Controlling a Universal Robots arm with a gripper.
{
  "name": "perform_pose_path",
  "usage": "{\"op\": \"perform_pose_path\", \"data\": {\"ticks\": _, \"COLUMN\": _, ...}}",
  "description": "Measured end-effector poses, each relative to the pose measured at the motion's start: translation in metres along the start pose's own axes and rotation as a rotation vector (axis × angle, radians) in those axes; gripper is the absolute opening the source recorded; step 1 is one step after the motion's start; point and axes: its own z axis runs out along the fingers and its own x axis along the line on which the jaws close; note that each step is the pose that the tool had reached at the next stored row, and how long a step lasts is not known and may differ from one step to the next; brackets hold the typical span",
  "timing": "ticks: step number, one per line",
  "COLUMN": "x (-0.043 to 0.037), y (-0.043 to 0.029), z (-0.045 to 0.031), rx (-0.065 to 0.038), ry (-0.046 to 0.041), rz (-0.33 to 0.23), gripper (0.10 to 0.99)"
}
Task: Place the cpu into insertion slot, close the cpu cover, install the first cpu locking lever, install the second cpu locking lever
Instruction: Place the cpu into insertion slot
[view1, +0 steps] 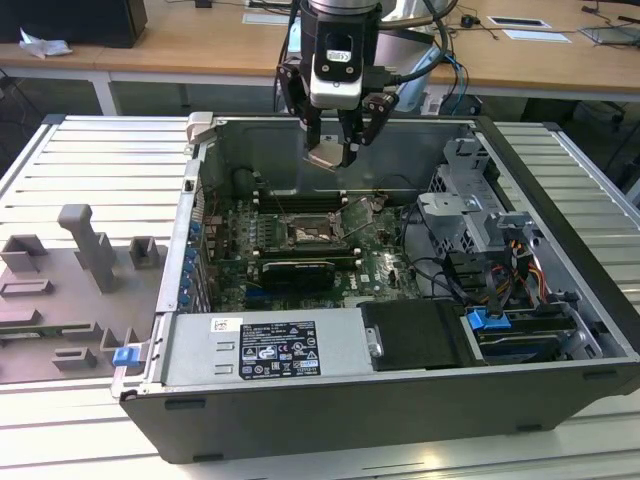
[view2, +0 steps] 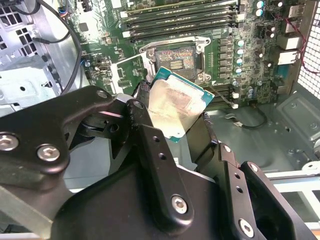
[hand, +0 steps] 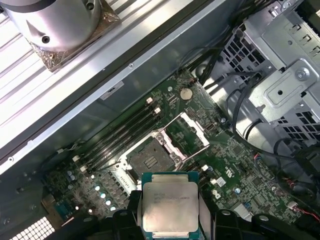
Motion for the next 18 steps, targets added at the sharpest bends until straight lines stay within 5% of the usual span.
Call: {"op": "perform_pose_path", "data": {"ticks": 18, "x": 0.0000, "y": 0.0000, "z": 0.0000, "rx": -0.001, "ry": -0.0064, "rz": 0.072, "gripper": 0.541}}
